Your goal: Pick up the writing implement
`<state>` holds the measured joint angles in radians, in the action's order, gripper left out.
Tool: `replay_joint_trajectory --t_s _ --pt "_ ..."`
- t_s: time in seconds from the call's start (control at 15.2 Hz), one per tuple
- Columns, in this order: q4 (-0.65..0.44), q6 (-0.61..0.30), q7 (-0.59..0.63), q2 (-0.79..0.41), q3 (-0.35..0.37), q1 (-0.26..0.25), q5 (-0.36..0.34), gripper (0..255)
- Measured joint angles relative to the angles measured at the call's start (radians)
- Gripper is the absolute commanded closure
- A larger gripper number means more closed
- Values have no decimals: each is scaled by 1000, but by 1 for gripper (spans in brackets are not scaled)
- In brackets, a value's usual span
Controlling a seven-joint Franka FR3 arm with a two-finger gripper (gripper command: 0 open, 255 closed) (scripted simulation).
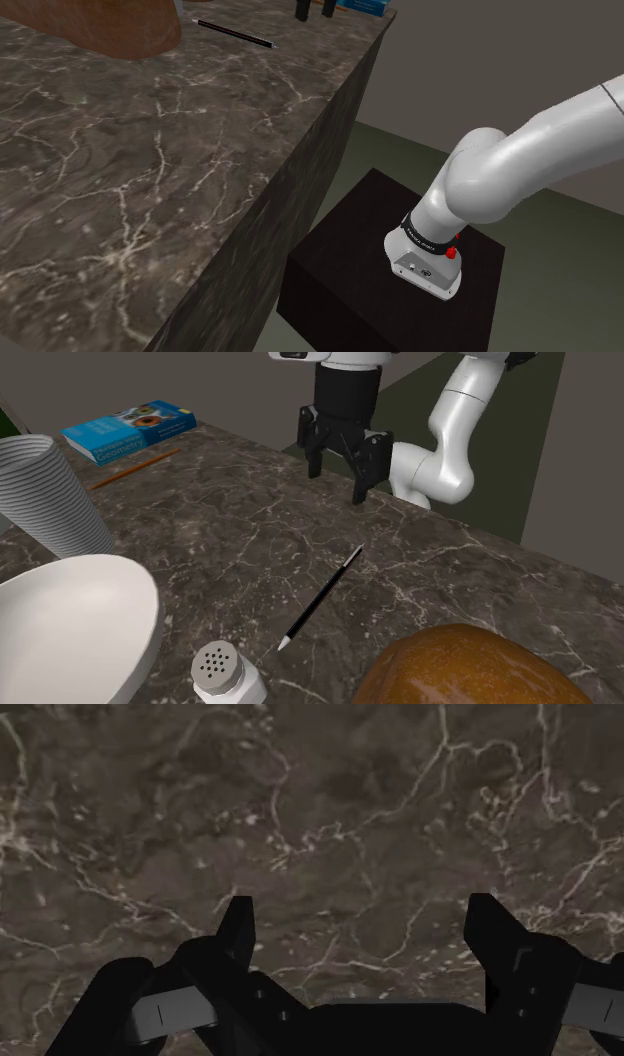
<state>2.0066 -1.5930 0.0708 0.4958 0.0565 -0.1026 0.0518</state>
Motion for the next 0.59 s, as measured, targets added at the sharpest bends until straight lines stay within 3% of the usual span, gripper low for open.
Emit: replay_joint_trajectory --t_s 0.4,0.59 --pt "-186 101 -9 -180 72 -65 34 0" --pt "-174 85 -12 -194 79 -72 37 0"
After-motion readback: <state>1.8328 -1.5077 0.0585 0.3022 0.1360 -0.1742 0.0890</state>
